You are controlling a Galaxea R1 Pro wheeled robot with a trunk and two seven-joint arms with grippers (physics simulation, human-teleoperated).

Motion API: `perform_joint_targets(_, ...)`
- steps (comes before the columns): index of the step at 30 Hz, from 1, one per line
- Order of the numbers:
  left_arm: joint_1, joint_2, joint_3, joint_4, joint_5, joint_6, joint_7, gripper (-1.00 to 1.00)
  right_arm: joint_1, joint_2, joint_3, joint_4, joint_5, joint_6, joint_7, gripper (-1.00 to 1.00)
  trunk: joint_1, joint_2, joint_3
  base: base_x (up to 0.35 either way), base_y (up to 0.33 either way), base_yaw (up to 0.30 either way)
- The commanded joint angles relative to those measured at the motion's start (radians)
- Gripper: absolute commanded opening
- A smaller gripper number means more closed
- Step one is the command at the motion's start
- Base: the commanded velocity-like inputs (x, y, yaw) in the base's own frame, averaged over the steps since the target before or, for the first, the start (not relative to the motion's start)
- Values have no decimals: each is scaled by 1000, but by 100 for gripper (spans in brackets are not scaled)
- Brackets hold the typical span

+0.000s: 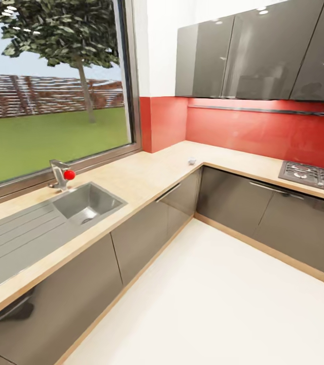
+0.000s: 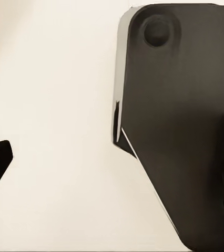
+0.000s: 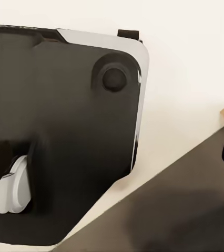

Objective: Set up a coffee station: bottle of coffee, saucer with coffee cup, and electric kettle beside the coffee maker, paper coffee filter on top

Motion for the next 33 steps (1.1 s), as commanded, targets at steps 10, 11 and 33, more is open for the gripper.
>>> perform_joint_targets(10,7,4,-6,7,10,121,35,100,-1,1,-2,-2,9,5,4,100,1,-2,-2,11,0,-260)
perform_joint_targets(11,7,3,-6,6,10,125,44,100,-1,1,-2,-2,9,5,4,100,1,-2,-2,133,0,-261)
perform_joint_targets(33,6,-1,-5,-1,10,131,65,100,0,3,-2,-2,9,5,4,100,1,-2,2,310,0,-256)
